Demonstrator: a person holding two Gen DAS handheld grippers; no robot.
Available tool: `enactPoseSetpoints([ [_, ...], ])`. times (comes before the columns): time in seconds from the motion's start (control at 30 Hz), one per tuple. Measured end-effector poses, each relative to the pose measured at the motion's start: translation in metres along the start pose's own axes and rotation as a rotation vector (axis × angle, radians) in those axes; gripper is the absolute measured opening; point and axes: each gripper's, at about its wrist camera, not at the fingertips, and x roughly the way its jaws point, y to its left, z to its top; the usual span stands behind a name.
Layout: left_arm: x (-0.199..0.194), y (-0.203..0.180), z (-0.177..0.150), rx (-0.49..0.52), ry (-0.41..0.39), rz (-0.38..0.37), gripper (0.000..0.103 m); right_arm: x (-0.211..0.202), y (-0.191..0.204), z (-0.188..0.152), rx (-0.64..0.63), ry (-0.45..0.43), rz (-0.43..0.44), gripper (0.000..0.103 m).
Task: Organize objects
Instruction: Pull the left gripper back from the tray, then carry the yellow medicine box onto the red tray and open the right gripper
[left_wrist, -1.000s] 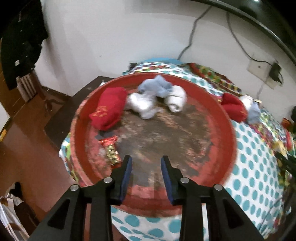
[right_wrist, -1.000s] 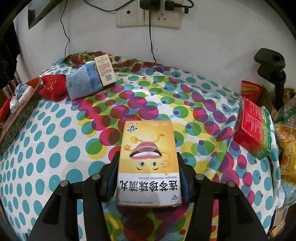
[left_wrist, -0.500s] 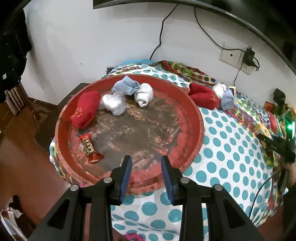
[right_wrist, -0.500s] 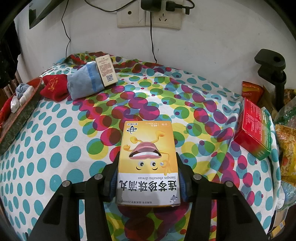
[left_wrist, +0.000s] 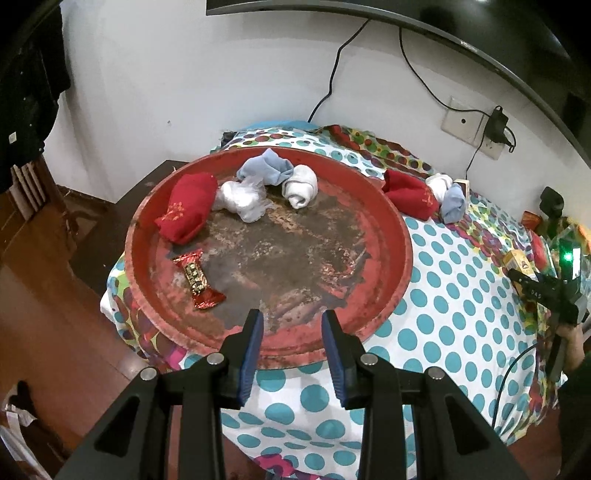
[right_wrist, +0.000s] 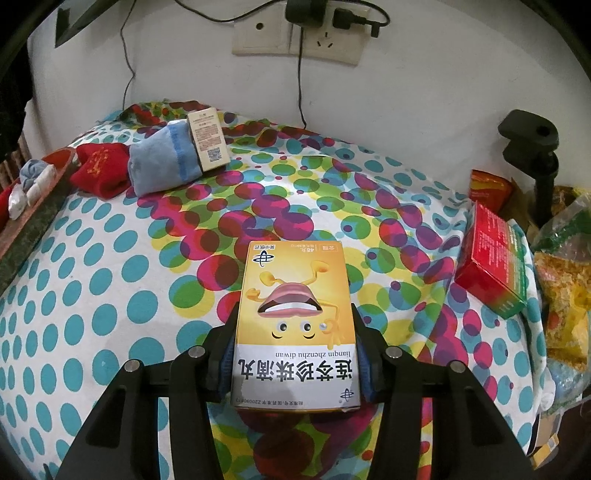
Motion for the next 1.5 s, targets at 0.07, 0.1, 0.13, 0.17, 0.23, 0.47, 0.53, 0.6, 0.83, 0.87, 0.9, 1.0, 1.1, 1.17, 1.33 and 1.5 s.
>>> enactPoseSetpoints([
  [0.07,-0.001,0.004,-0.002,-0.009,-0.002,-0.002,0.033,-0.001,0.002,0.0,0.013,0.002,-0.01,0.048],
  [0.1,-0.002,0.005,-0.002,-0.01,-0.001,-0.006,0.033,-0.001,0.002,-0.001,0.02,0.004,-0.012,0.048],
  [0.13,-0.002,0.006,-0.003,-0.013,-0.003,-0.007,0.033,-0.002,0.003,-0.001,0.025,0.007,-0.015,0.048],
  [0.17,-0.003,0.008,-0.004,-0.014,-0.004,-0.008,0.033,-0.002,0.004,-0.001,0.029,0.009,-0.016,0.048],
  [0.23,-0.004,0.009,-0.004,-0.014,-0.007,-0.009,0.033,-0.004,0.007,-0.003,0.032,0.013,-0.016,0.048],
  [0.47,-0.006,0.014,-0.006,-0.018,-0.012,-0.03,0.033,-0.012,0.023,-0.009,0.032,0.017,0.002,0.048],
  [0.53,-0.008,0.015,-0.005,-0.008,-0.019,-0.033,0.033,-0.014,0.028,-0.01,0.037,0.02,0.015,0.048],
  [0.6,-0.011,0.015,-0.005,0.011,-0.029,-0.034,0.033,-0.018,0.036,-0.01,0.034,0.017,0.02,0.048],
  [0.83,-0.016,0.016,-0.009,0.095,-0.043,-0.051,0.033,-0.031,0.065,-0.006,0.028,0.013,0.054,0.048],
  [0.87,-0.018,0.016,-0.01,0.107,-0.046,-0.053,0.033,-0.033,0.068,-0.005,0.028,0.01,0.058,0.048],
  [0.9,-0.019,0.017,-0.012,0.114,-0.051,-0.055,0.033,-0.035,0.072,-0.003,0.029,0.008,0.065,0.048],
  [1.0,-0.025,0.019,-0.016,0.131,-0.075,-0.069,0.033,-0.043,0.085,0.003,0.034,0.002,0.092,0.048],
  [1.1,-0.033,0.019,-0.022,0.158,-0.109,-0.058,0.034,-0.049,0.108,0.009,0.022,0.003,0.129,0.048],
  [1.17,-0.037,0.02,-0.026,0.164,-0.127,-0.058,0.035,-0.052,0.124,0.014,-0.002,-0.007,0.141,0.048],
  [1.33,-0.037,0.029,-0.027,0.162,-0.12,-0.075,0.035,-0.066,0.176,0.033,-0.075,-0.039,0.206,0.048],
  [1.5,-0.04,0.047,-0.023,0.11,-0.134,-0.083,0.035,-0.074,0.239,0.056,-0.16,-0.056,0.3,0.048],
])
